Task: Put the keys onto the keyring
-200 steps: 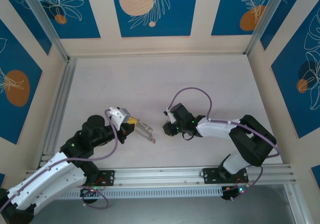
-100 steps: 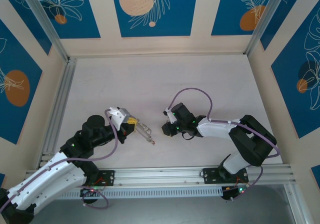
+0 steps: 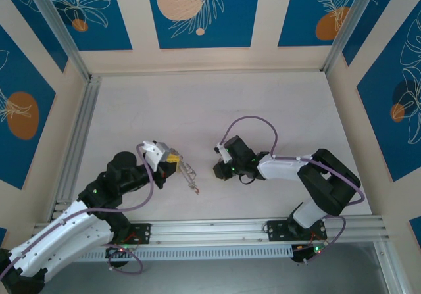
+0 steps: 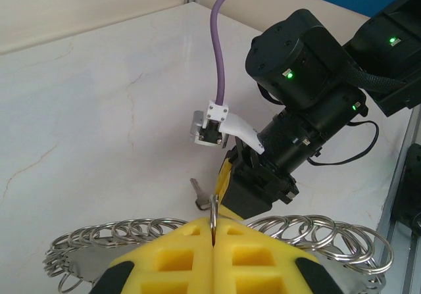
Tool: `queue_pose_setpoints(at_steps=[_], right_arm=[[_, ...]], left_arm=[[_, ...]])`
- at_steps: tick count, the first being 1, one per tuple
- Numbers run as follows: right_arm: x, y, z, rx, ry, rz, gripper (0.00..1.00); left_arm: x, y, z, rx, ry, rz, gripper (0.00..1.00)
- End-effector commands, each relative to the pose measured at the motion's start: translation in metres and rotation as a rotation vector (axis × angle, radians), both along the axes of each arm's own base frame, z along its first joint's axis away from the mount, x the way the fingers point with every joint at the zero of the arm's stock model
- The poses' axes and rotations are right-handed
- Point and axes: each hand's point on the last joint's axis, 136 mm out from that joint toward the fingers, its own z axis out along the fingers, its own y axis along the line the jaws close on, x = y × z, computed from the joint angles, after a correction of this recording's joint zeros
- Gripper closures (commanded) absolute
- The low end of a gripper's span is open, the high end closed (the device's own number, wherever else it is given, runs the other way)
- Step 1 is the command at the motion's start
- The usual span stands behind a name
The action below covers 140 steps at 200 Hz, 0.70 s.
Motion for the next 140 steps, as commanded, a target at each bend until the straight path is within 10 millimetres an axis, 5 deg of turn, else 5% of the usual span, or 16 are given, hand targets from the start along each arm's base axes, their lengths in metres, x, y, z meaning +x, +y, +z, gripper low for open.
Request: queue_pose_setpoints(at_steps=[1, 39, 140], right_arm=[[0.0052, 0.0071, 0.0056, 0.007, -0.024, 0.015, 0.81], [0.0052, 0.0048, 0.0038, -0.008, -0.032, 0.017, 0.88], [0.0089, 0.0043, 0.0007, -0.017, -0.039, 0.012, 0.84]], left_arm=[[0.0028, 0.0022, 0.0141, -0.034, -0.048, 0.015, 1.00], [0.0022, 0.0031, 0.0159, -0.036, -0.049, 0.016, 1.00], [0.0012, 0.0040, 0.0176, -0.039, -0.052, 0.016, 1.00]])
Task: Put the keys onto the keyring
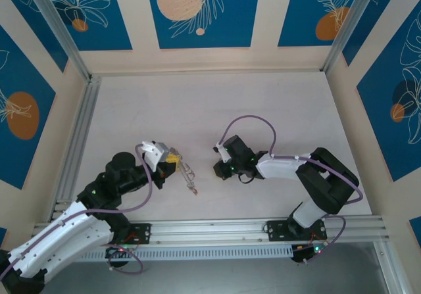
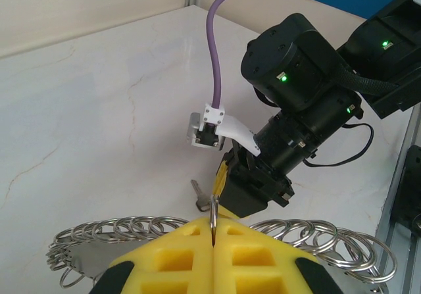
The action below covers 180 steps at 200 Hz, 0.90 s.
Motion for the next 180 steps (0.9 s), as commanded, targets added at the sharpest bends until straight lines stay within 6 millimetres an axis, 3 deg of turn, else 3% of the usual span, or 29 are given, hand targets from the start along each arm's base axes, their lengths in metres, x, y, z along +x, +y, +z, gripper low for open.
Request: queue_pose_setpoints(at_steps=[1, 25, 61, 91, 128, 180], right_arm=[[0.005, 0.004, 0.003, -0.001, -0.024, 0.006, 0.84], [0.005, 0.003, 0.002, -0.008, -0.028, 0.006, 0.85], [0.006, 0.003, 0.005, -0.005, -0.036, 0.008, 0.96], [0.007, 0.002, 0.019, 0.006, -0.071, 0.019, 1.00], [0.003, -0.001, 0.069, 0.053, -0.187, 0.077, 1.00], [-0.034, -0.010, 0.161, 0.225, -0.420, 0.234, 1.00]], left_arm=[[0.002, 0.002, 0.016, -0.034, -0.045, 0.013, 1.00], [0.002, 0.002, 0.014, -0.030, -0.044, 0.012, 1.00], [0.001, 0.002, 0.016, -0.030, -0.044, 0.004, 1.00], [0.000, 0.001, 0.023, -0.022, -0.050, -0.003, 1.00], [-0.012, -0.013, 0.049, -0.026, -0.128, -0.131, 1.00], [-0.060, -0.043, 0.097, -0.050, -0.233, -0.510, 1.00]])
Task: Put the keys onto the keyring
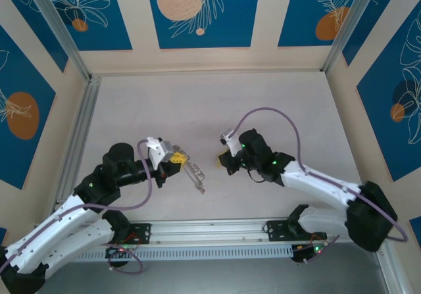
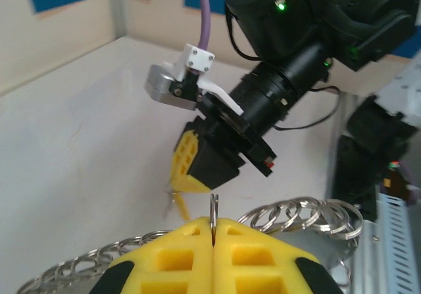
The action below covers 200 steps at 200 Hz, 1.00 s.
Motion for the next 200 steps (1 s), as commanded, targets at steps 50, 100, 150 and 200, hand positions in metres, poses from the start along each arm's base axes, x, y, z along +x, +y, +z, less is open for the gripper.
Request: queue_pose_setpoints(at_steps=[50, 100, 150, 200], right_arm=[[-0.073, -0.002, 0.112, 0.284, -0.246, 0.311, 1.00], [-0.092, -0.003, 0.135, 0.350, -0.256, 0.389, 1.00], [-0.052, -0.007, 0.064, 0.188, -0.071, 0.191, 1.00], [-0.064, 0.001, 0.039, 0.209, 0.074, 0.213, 1.00]], left_arm=[[-0.045, -0.021, 0.059, 0.096, -0.182, -0.413, 1.00], [-0.037, -0.028, 0.058, 0.117, -0.181, -0.441, 1.00], [-0.033, -0.019, 0.045, 0.090, -0.173, -0.363, 1.00], [-0.049, -0.001, 0.034, 0.081, -0.164, -0.330, 1.00]])
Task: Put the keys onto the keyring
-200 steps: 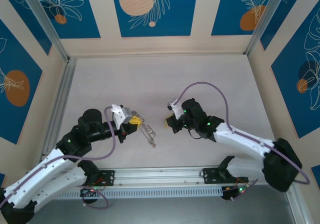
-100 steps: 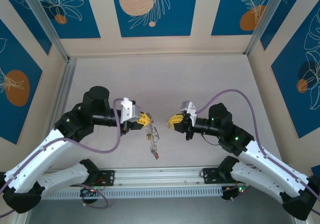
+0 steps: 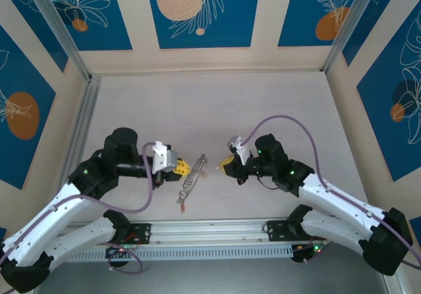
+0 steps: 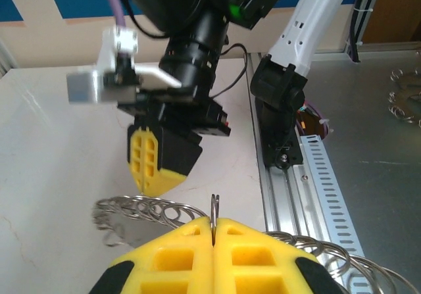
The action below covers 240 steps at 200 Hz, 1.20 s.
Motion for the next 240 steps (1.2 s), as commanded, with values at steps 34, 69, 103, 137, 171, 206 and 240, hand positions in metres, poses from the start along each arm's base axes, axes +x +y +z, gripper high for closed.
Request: queue_pose_setpoints(at_steps=[34, 69, 103, 137, 171, 206, 240], right_arm=[[-0.019, 0.013, 0.044, 0.075, 0.002, 0.090, 1.00], [-0.053, 0.028, 0.081, 0.083, -0.063, 0.252, 1.00], [-0.069, 0.032, 0.100, 0.060, -0.121, 0.337, 1.00], [-0.075, 0.035, 0.118, 0.089, -0.192, 0.389, 1.00], [-0.078, 0.039, 0.126, 0.098, -0.229, 0.422, 1.00], [-0.076, 0.050, 0.134, 0.126, -0.276, 0.451, 1.00], [-0.079, 0.062, 0.141, 0.140, -0.306, 0.492, 1.00]], left_arm=[[-0.004, 0.012, 0.005, -0.016, -0.044, 0.037, 1.00], [-0.006, 0.010, 0.008, -0.028, -0.043, 0.016, 1.00], [-0.009, 0.007, 0.012, -0.030, -0.031, -0.019, 1.00], [-0.008, 0.004, 0.012, 0.008, -0.014, -0.041, 1.00], [-0.008, 0.001, 0.014, 0.008, -0.010, -0.063, 1.00], [-0.010, -0.002, 0.012, 0.011, 0.008, -0.089, 1.00], [-0.011, -0.002, 0.011, 0.014, 0.009, -0.094, 1.00]])
